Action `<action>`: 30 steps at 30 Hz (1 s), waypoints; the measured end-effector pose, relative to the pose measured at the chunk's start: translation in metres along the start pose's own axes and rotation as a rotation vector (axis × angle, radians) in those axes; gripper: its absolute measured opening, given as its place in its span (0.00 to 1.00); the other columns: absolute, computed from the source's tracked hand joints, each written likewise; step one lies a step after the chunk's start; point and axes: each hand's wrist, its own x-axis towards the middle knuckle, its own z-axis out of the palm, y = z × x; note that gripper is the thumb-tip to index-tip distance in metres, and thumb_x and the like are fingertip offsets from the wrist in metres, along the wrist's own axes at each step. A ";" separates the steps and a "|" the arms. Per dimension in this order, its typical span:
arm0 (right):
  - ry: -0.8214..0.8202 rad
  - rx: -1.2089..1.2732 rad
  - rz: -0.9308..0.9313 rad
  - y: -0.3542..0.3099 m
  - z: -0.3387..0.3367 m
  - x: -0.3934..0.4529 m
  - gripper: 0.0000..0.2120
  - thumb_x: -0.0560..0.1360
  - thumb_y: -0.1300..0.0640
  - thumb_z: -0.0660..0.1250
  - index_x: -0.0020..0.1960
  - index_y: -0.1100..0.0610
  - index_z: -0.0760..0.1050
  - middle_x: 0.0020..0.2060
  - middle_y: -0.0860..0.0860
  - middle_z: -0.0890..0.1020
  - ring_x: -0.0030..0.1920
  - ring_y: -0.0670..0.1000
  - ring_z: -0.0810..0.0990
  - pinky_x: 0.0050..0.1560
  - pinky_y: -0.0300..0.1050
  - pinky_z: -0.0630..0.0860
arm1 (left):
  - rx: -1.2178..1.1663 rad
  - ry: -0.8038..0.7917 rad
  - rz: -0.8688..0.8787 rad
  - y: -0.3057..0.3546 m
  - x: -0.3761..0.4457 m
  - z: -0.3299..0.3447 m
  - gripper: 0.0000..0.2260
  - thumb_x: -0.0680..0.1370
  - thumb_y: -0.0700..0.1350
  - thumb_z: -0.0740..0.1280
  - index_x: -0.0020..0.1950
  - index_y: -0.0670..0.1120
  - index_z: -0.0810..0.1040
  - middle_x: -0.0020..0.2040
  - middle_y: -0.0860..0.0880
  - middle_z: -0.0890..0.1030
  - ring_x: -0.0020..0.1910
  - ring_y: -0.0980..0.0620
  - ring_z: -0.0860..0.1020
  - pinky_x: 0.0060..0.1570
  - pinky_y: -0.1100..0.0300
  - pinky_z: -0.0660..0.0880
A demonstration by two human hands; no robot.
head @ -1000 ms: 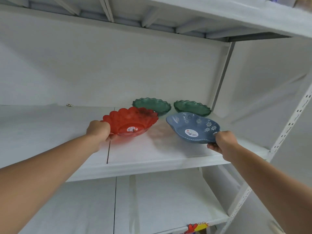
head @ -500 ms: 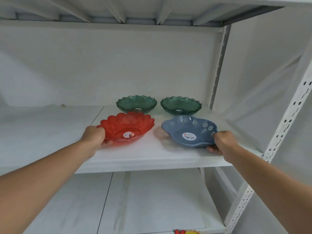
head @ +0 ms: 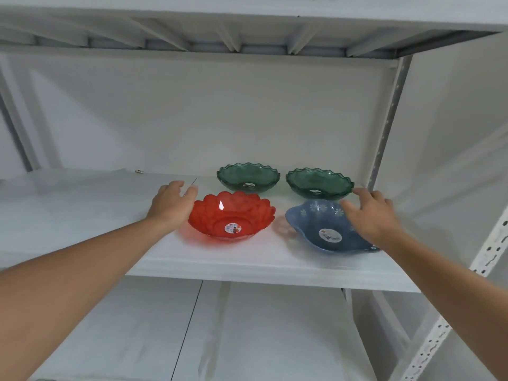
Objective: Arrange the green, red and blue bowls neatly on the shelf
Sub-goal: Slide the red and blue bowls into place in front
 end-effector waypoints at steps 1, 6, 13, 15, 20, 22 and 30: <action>-0.039 0.008 -0.057 -0.018 0.004 0.001 0.33 0.83 0.39 0.58 0.84 0.51 0.65 0.79 0.60 0.70 0.78 0.64 0.63 0.77 0.62 0.61 | -0.009 -0.011 0.034 0.003 0.001 -0.004 0.30 0.84 0.63 0.58 0.83 0.49 0.69 0.79 0.45 0.71 0.76 0.43 0.71 0.73 0.48 0.67; -0.229 0.061 -0.250 -0.112 0.038 -0.006 0.35 0.82 0.35 0.57 0.86 0.47 0.61 0.83 0.57 0.65 0.82 0.63 0.60 0.78 0.62 0.59 | -0.008 -0.079 0.149 0.008 -0.007 -0.023 0.30 0.85 0.63 0.58 0.84 0.52 0.66 0.82 0.50 0.69 0.78 0.48 0.68 0.73 0.53 0.64; -0.277 0.101 -0.323 -0.161 0.053 -0.004 0.36 0.82 0.32 0.57 0.86 0.46 0.61 0.84 0.56 0.64 0.84 0.60 0.58 0.80 0.59 0.56 | -0.014 -0.125 0.181 0.008 -0.008 -0.041 0.30 0.85 0.63 0.58 0.85 0.53 0.63 0.82 0.51 0.68 0.80 0.50 0.67 0.75 0.53 0.64; -0.317 0.109 -0.340 -0.155 0.051 0.000 0.38 0.81 0.30 0.58 0.86 0.46 0.60 0.84 0.55 0.64 0.84 0.58 0.58 0.80 0.59 0.56 | -0.002 -0.169 0.199 0.000 -0.008 -0.042 0.31 0.85 0.64 0.59 0.86 0.53 0.63 0.82 0.52 0.69 0.79 0.51 0.67 0.74 0.54 0.64; -0.486 -0.036 -0.374 -0.117 0.051 0.004 0.50 0.73 0.19 0.59 0.87 0.44 0.56 0.86 0.53 0.59 0.86 0.58 0.50 0.82 0.63 0.51 | 0.063 -0.419 0.251 -0.041 -0.013 -0.041 0.46 0.75 0.76 0.65 0.87 0.56 0.56 0.84 0.58 0.62 0.82 0.57 0.62 0.78 0.54 0.61; -0.567 -0.081 -0.410 -0.104 0.055 0.001 0.51 0.69 0.16 0.60 0.85 0.37 0.56 0.85 0.52 0.60 0.86 0.57 0.50 0.81 0.64 0.51 | 0.110 -0.531 0.250 -0.053 -0.015 -0.038 0.55 0.69 0.80 0.69 0.88 0.57 0.52 0.84 0.62 0.59 0.82 0.59 0.59 0.79 0.55 0.59; -0.578 -0.238 -0.493 -0.099 0.089 0.011 0.74 0.54 0.11 0.66 0.88 0.46 0.44 0.83 0.57 0.62 0.85 0.58 0.51 0.83 0.57 0.53 | 0.025 -0.588 0.353 -0.055 -0.008 -0.011 0.52 0.66 0.70 0.81 0.84 0.66 0.59 0.79 0.67 0.69 0.79 0.65 0.63 0.78 0.59 0.62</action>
